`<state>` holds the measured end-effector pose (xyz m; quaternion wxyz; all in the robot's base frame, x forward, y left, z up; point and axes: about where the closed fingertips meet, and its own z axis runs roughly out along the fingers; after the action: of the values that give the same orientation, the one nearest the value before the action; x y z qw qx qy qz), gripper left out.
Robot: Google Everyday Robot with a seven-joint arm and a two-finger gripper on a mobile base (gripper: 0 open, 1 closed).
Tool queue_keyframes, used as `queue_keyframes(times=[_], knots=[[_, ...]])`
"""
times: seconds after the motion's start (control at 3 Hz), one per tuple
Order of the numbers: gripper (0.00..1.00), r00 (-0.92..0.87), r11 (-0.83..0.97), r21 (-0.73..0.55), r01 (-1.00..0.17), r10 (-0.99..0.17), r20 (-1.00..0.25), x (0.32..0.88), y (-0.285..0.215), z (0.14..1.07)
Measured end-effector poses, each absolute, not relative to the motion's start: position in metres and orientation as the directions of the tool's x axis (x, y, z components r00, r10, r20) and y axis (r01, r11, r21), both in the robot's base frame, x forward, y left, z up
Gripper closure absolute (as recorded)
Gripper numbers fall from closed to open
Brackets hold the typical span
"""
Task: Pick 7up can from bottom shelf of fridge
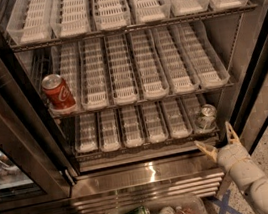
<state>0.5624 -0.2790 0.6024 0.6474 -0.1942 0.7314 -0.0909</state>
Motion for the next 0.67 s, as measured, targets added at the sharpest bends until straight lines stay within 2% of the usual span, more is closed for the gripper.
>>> queue_keyframes(times=[0.67], knots=[[0.21, -0.097, 0.916, -0.376, -0.139, -0.39, -0.915, 0.5678, -0.2819, 0.5977]])
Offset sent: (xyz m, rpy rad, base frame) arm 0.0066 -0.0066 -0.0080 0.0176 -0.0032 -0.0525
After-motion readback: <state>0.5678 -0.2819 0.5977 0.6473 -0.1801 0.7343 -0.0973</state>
